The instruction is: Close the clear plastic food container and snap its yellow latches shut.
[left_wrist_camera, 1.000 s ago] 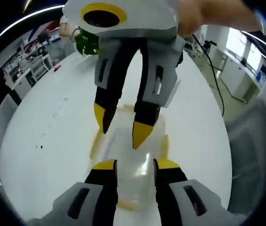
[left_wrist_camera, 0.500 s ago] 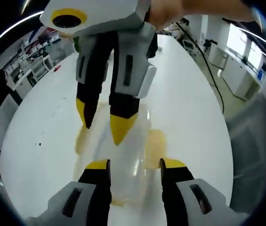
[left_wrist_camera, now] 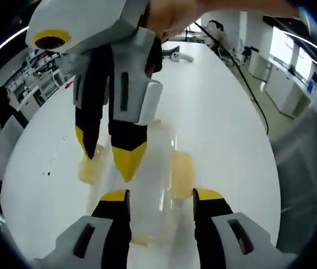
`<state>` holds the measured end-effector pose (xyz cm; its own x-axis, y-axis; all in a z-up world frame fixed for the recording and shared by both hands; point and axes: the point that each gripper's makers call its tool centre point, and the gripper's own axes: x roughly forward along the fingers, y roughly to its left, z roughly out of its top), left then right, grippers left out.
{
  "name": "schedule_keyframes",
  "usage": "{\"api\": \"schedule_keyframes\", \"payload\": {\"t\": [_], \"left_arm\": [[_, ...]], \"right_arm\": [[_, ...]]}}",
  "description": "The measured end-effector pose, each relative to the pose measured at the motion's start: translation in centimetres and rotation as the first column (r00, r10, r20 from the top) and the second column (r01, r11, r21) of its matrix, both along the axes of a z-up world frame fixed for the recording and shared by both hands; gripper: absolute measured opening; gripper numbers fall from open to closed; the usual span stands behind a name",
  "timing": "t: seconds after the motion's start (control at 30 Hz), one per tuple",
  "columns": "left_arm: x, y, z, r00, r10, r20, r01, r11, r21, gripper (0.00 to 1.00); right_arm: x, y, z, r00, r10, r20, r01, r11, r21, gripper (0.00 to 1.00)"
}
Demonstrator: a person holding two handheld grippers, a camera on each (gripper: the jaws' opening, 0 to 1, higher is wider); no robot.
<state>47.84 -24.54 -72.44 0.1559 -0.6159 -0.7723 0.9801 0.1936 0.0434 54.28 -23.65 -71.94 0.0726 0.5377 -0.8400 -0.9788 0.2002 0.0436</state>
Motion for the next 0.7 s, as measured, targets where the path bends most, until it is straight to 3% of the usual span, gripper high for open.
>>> {"api": "schedule_keyframes", "payload": {"t": [0.27,0.4,0.7], "left_arm": [[0.4,0.1,-0.1,1.0,-0.002,0.018,0.002,1.0,0.013,0.37],[0.3,0.0,-0.1,1.0,0.012,0.013,-0.012,1.0,0.017,0.37],[0.1,-0.5,-0.5,0.997,-0.032,0.071,0.029,0.999,0.042,0.4]], "right_arm": [[0.0,0.1,-1.3,0.994,0.048,-0.094,-0.05,0.999,-0.02,0.42],[0.0,0.1,-1.4,0.992,0.056,-0.114,-0.058,0.998,-0.014,0.43],[-0.9,-0.1,-1.5,0.985,0.053,-0.162,-0.057,0.998,-0.02,0.4]]}}
